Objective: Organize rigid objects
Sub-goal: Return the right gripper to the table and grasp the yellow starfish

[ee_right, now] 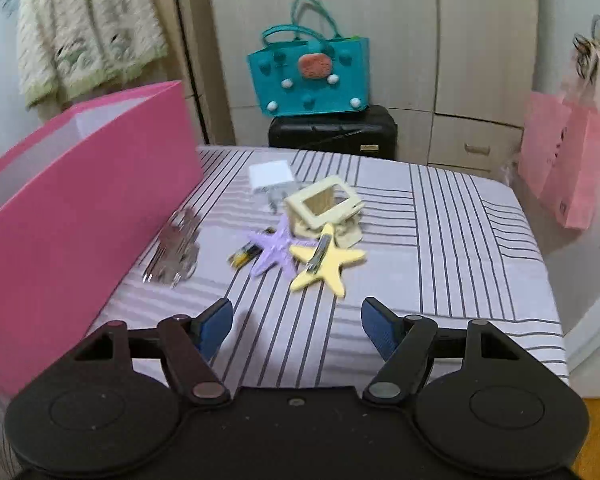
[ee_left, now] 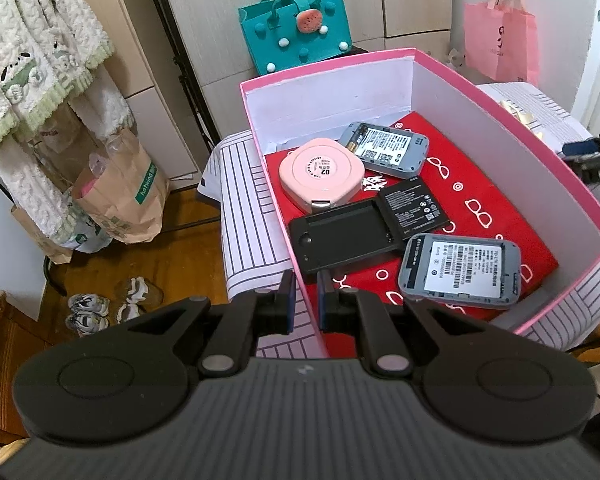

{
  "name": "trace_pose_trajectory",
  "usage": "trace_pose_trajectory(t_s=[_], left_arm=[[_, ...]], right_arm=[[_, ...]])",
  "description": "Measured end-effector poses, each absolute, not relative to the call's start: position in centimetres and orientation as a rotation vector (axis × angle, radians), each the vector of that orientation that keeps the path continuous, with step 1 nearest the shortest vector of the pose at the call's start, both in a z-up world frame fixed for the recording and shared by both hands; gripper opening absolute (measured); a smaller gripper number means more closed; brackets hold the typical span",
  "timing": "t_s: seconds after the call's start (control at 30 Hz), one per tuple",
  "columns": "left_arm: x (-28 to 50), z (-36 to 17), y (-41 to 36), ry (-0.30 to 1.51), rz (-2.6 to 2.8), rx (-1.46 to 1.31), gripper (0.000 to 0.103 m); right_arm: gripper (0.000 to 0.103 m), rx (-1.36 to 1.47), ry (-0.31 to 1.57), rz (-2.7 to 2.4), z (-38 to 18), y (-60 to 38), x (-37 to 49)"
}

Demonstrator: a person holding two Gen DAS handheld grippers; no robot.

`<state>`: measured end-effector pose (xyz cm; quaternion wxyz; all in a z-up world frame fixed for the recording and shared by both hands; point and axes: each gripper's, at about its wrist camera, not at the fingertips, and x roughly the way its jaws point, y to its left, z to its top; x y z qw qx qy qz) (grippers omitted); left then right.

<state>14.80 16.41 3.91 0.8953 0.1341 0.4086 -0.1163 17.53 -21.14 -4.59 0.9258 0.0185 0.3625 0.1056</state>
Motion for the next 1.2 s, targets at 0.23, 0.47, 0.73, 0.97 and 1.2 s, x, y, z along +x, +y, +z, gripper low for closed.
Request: trace_pose_trajectory(t_s=[0.23, 0.47, 0.73, 0.97, 1.2], left_arm=[[14.9, 3.9, 16.3, 0.852, -0.244, 0.272, 0.010], [14.9, 4.0, 16.6, 0.848, -0.247, 0.274, 0.010], [14.9, 3.9, 16.6, 0.849, -0.249, 0.272, 0.010], [15.0, 3.9, 16.6, 0.848, -0.252, 0.267, 0.010], [15.1, 3.8, 16.6, 0.848, -0.259, 0.261, 0.011]], right_arm=[[0.052, -0.037, 0.710, 0.160, -5.9, -20.8, 19.5], [0.037, -0.031, 0.661, 0.154, -6.1, -20.7, 18.9], [0.037, 0.011, 0.674, 0.141, -4.9, -20.7, 17.4], [0.037, 0.112, 0.720, 0.181, -4.0, -21.2, 16.4], [0.006, 0.170, 0.738, 0.217, -2.5, -21.4, 16.1]])
